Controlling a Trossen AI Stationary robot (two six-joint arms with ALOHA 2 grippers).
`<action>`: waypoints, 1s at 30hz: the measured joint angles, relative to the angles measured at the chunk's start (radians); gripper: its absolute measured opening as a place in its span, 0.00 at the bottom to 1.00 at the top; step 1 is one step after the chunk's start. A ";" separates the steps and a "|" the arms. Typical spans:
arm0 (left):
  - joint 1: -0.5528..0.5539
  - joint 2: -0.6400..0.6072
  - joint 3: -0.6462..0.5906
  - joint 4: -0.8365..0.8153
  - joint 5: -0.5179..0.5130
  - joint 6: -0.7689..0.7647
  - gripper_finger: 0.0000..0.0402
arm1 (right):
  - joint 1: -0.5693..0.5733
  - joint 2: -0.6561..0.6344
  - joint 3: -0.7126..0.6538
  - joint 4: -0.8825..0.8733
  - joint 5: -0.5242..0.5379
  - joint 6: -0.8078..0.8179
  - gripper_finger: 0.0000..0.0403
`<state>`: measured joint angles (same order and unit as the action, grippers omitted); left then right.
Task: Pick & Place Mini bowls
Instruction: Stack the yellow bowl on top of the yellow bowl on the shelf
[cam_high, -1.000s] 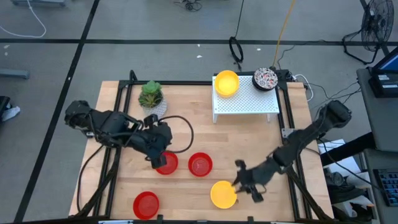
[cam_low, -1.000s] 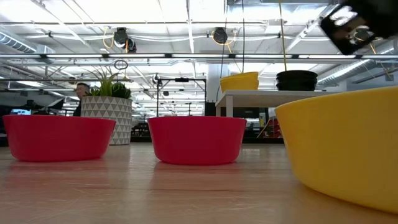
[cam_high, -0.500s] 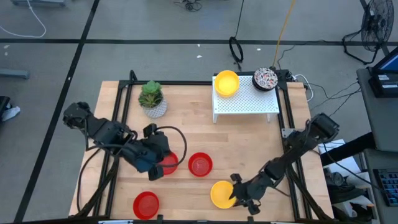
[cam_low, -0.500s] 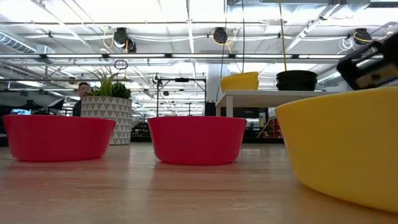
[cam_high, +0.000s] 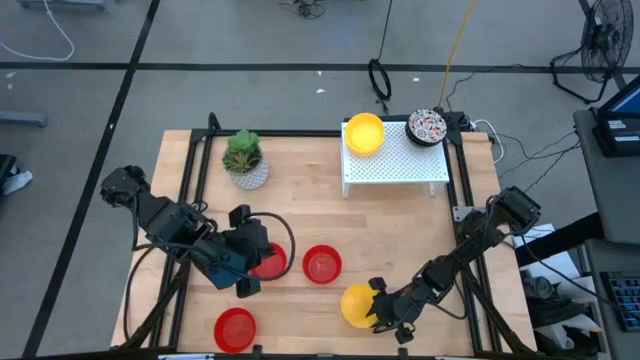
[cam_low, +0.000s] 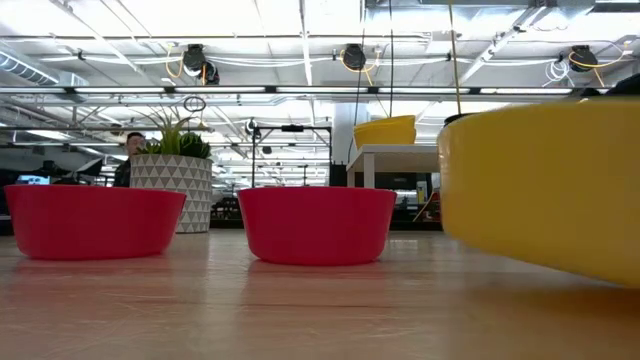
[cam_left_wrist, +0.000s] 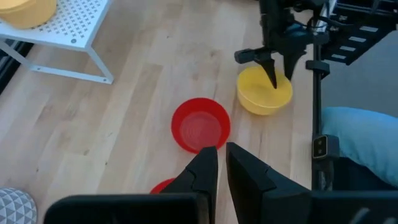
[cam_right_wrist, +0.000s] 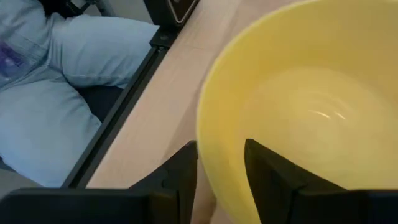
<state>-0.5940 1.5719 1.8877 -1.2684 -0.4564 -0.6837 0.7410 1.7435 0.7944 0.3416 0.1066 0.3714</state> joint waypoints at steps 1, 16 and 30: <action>-0.003 0.000 0.000 0.000 0.000 0.001 0.09 | 0.000 0.000 0.000 0.000 0.000 -0.011 0.28; -0.004 0.000 0.000 0.000 -0.016 0.007 0.09 | 0.000 -0.034 0.001 0.009 -0.032 -0.044 0.03; -0.004 0.000 0.000 -0.006 -0.051 0.021 0.09 | -0.015 -0.424 0.000 0.043 0.117 -0.493 0.00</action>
<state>-0.5983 1.5715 1.8877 -1.2742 -0.5079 -0.6624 0.7262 1.3199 0.7940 0.3843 0.2234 -0.1219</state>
